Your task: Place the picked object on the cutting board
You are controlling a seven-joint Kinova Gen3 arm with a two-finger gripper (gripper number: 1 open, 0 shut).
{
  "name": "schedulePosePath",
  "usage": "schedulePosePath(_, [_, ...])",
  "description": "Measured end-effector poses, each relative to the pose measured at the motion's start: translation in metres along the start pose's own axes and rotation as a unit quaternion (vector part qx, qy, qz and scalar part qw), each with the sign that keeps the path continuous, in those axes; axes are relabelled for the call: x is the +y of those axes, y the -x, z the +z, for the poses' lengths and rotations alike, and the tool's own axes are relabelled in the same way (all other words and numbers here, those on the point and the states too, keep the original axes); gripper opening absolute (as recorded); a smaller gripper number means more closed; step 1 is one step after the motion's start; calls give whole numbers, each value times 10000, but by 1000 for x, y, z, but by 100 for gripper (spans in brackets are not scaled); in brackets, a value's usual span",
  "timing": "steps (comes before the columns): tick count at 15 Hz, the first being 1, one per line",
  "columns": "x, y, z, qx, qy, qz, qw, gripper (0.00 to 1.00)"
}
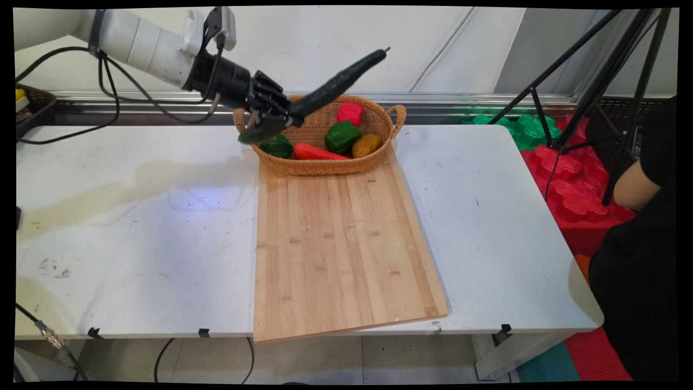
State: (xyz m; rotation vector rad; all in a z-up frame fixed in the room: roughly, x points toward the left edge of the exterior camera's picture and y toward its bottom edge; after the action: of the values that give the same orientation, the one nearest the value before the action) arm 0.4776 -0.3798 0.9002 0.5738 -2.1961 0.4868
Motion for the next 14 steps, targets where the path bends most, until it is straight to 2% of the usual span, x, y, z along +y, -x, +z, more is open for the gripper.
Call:
schedulePosePath(8, [69,9,9,-241,729,152,9969,0])
schedulePosePath(14, [113,26,29,-545,1095,106,9924,0])
